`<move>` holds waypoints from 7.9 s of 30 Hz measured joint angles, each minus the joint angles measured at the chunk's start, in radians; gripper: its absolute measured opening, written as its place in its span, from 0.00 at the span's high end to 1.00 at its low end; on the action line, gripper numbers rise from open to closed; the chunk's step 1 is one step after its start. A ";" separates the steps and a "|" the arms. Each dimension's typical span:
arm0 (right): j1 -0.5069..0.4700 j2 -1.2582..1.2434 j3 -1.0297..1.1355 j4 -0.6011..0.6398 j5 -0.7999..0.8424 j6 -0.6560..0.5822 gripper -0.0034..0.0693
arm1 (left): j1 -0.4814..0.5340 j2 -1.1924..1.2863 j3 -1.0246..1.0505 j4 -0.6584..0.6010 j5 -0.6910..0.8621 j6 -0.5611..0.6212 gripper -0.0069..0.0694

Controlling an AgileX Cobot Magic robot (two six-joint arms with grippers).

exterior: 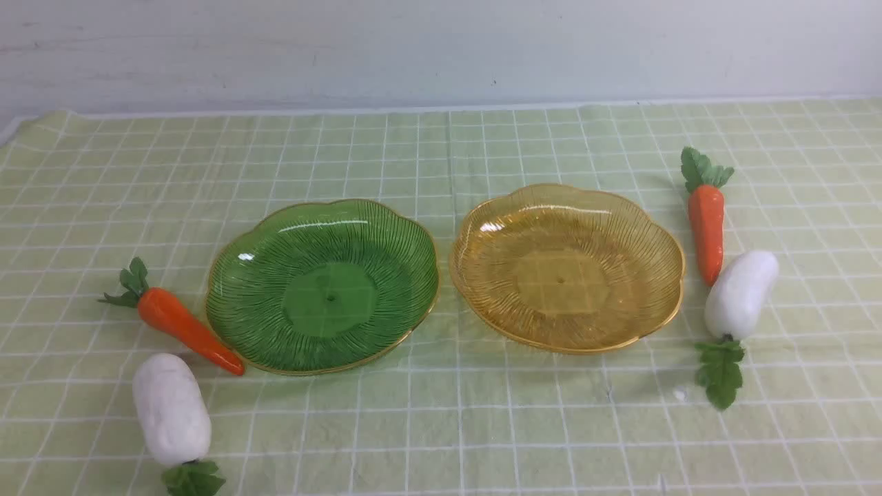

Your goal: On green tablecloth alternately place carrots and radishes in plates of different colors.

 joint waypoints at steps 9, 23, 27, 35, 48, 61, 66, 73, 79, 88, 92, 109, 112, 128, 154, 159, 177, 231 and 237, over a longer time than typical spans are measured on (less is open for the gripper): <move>0.000 0.000 0.000 0.000 0.000 0.000 0.97 | 0.000 0.000 0.000 0.000 0.000 0.000 0.92; 0.000 0.000 0.000 0.000 0.000 0.000 0.97 | 0.000 0.000 0.003 -0.404 -0.277 -0.139 0.92; 0.000 0.000 0.000 0.000 0.000 0.000 0.97 | 0.000 0.000 0.003 -0.613 -0.488 -0.162 0.92; 0.000 0.000 0.000 0.000 0.000 0.000 0.97 | 0.000 0.049 -0.266 -0.672 -0.418 -0.038 0.92; 0.000 0.000 0.008 0.607 -0.397 0.184 0.97 | 0.000 0.988 -0.811 -0.261 0.521 -0.008 0.92; 0.024 0.165 -0.297 0.627 -0.059 0.066 0.97 | 0.000 1.295 -0.817 0.053 0.407 -0.249 0.90; 0.029 0.484 -0.576 0.573 0.258 -0.132 0.97 | 0.000 1.357 -0.817 0.105 0.291 -0.257 0.73; 0.029 0.822 -0.788 0.543 0.502 -0.250 0.97 | 0.000 1.474 -0.820 0.120 0.194 -0.309 0.27; 0.029 1.064 -0.911 0.423 0.559 -0.202 0.95 | 0.000 1.578 -0.823 0.127 0.129 -0.393 0.02; 0.026 1.349 -1.059 0.255 0.487 0.023 0.54 | 0.000 1.663 -0.829 0.126 0.177 -0.426 0.31; 0.009 1.461 -1.113 0.241 0.462 0.096 0.32 | 0.000 1.633 -0.828 0.127 0.244 -0.426 0.30; 0.001 2.022 -1.400 0.319 0.401 0.140 0.13 | -0.081 1.561 -1.198 -0.021 0.287 -0.258 0.30; 0.001 2.052 -1.402 0.318 0.419 0.131 0.32 | -0.081 1.675 -1.291 -0.022 0.288 -0.250 0.30; 0.220 1.786 -1.438 0.555 0.449 -0.122 0.31 | -0.081 1.924 -1.443 -0.019 0.345 -0.252 0.08; 0.511 2.426 -2.294 0.770 0.685 -0.167 0.03 | 0.207 1.751 -1.414 -0.045 0.705 -0.339 0.88; 0.456 2.410 -2.461 0.577 0.846 -0.148 0.06 | 0.207 1.842 -1.414 -0.050 0.638 -0.339 0.71; 0.125 2.028 -2.061 0.123 0.876 0.051 0.93 | 0.208 2.045 -1.418 -0.094 0.421 -0.350 0.41; 0.221 2.161 -1.800 0.442 0.833 -0.087 0.30 | -0.347 2.042 -2.149 -0.012 0.845 -0.216 0.90; 0.220 2.117 -1.806 0.353 0.838 -0.094 0.11 | -0.348 1.768 -2.025 0.041 0.852 -0.241 0.92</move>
